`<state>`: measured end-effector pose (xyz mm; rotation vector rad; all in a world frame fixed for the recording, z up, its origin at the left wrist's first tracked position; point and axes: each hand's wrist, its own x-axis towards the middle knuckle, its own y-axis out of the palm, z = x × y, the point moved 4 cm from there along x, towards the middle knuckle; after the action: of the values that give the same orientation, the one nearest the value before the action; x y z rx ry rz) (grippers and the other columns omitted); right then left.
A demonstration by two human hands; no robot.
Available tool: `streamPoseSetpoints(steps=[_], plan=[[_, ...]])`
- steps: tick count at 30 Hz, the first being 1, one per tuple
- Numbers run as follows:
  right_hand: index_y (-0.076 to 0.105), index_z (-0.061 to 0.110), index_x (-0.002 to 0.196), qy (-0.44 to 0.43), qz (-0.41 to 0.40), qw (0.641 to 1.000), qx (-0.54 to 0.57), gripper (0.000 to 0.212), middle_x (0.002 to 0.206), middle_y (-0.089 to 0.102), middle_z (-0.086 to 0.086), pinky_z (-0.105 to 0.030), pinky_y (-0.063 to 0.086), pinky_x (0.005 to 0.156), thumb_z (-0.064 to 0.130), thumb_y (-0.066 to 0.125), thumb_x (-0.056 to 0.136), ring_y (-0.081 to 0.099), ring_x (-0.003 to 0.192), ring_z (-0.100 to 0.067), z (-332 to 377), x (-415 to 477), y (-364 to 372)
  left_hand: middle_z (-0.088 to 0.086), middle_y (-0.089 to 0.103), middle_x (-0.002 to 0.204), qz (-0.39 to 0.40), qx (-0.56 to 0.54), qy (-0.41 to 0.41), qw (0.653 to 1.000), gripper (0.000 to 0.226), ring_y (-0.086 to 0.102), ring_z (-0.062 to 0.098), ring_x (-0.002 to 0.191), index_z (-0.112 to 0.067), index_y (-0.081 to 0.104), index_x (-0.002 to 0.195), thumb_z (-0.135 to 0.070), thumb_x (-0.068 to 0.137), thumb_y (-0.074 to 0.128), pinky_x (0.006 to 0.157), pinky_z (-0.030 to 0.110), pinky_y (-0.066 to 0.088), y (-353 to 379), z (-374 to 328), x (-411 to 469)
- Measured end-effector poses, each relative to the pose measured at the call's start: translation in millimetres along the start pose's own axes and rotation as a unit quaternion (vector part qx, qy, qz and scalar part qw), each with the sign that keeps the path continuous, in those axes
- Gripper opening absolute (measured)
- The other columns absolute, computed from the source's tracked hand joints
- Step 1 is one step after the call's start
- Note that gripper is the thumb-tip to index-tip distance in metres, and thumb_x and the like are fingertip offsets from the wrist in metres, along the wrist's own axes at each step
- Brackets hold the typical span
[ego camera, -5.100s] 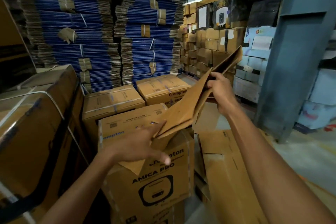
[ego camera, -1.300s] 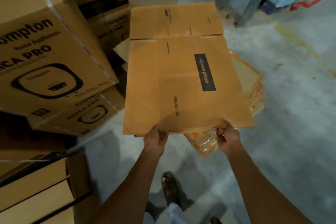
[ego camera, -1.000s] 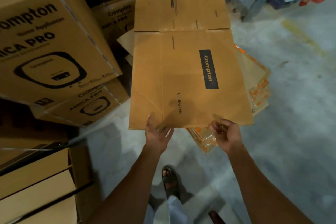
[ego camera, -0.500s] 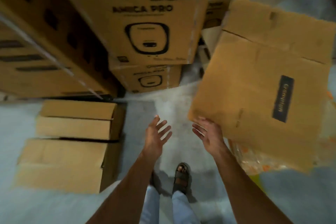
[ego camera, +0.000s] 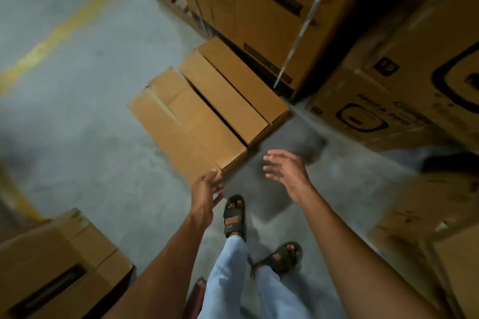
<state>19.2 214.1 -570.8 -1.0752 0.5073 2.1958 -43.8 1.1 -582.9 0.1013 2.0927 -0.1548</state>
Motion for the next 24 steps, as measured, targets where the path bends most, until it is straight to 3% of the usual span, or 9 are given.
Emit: streamPoseSetpoints(steps=[3,7,8,10,13,17,21,24], plan=[[0.069,0.015,0.099,-0.005,0.023,0.996,-0.09,0.012,0.103,0.072,-0.013,-0.036,0.057,0.075,0.005,0.064,0.094,0.068,0.081,-0.024,-26,63,38,0.007,0.067,0.123,-0.029,-0.021,-0.022,0.999,0.019,0.062,0.023,0.112,-0.017,0.062,0.118,-0.028,0.103,0.055,0.097,0.04,0.051,-33,25,59],[0.066,0.023,0.099,0.001,0.025,0.984,-0.179,0.014,0.108,0.068,-0.009,-0.036,0.057,0.075,0.009,0.065,0.095,0.068,0.091,-0.023,-77,164,64,0.007,0.051,0.146,-0.077,-0.014,-0.055,0.995,0.052,0.047,0.029,0.134,-0.013,0.047,0.146,-0.033,0.1,0.061,0.108,0.046,0.043,-63,74,152],[0.064,0.022,0.109,0.002,0.024,0.98,-0.2,0.016,0.114,0.065,-0.007,-0.035,0.057,0.076,0.013,0.065,0.096,0.066,0.1,-0.024,-89,190,68,0.009,0.046,0.151,-0.09,-0.016,-0.064,0.994,0.059,0.044,0.031,0.137,-0.013,0.041,0.149,-0.034,0.099,0.063,0.11,0.049,0.04,-67,87,176],[0.052,0.021,0.135,-0.005,0.016,0.965,-0.26,0.042,0.132,0.055,-0.004,-0.04,0.057,0.086,0.021,0.066,0.096,0.059,0.114,-0.023,-107,237,73,0.012,0.037,0.157,-0.118,-0.029,-0.085,0.989,0.073,0.04,0.033,0.14,-0.013,0.03,0.155,-0.036,0.096,0.067,0.113,0.052,0.038,-74,107,219],[0.038,0.018,0.151,-0.015,0.01,0.944,-0.33,0.064,0.152,0.044,-0.008,-0.049,0.053,0.098,0.034,0.066,0.096,0.053,0.123,-0.024,-126,288,83,0.011,0.033,0.16,-0.129,-0.058,-0.103,0.985,0.082,0.038,0.033,0.141,-0.013,0.021,0.158,-0.035,0.095,0.069,0.114,0.055,0.037,-79,131,271],[0.028,0.022,0.159,-0.019,0.01,0.914,-0.406,0.079,0.162,0.031,-0.01,-0.054,0.043,0.11,0.053,0.061,0.094,0.039,0.142,-0.033,-149,321,99,0.005,0.041,0.153,-0.081,-0.067,-0.082,0.991,0.078,0.042,0.031,0.137,-0.021,0.026,0.153,-0.039,0.092,0.071,0.11,0.054,0.039,-79,151,309],[0.025,0.021,0.16,-0.047,0.008,0.892,-0.449,0.085,0.166,0.021,-0.007,-0.048,0.033,0.114,0.062,0.058,0.093,0.027,0.149,-0.031,-150,323,106,0.003,0.046,0.142,-0.089,-0.111,-0.072,0.987,0.062,0.045,0.028,0.131,-0.03,0.03,0.137,-0.038,0.091,0.072,0.109,0.059,0.037,-87,148,309],[0.029,0.022,0.159,-0.08,0.017,0.897,-0.434,0.086,0.165,0.024,-0.006,-0.047,0.034,0.114,0.066,0.059,0.09,0.029,0.148,-0.03,-135,305,116,0.006,0.048,0.138,-0.093,-0.168,-0.036,0.981,0.048,0.053,0.029,0.125,-0.026,0.034,0.124,-0.029,0.093,0.07,0.095,0.066,0.049,-103,126,295]])
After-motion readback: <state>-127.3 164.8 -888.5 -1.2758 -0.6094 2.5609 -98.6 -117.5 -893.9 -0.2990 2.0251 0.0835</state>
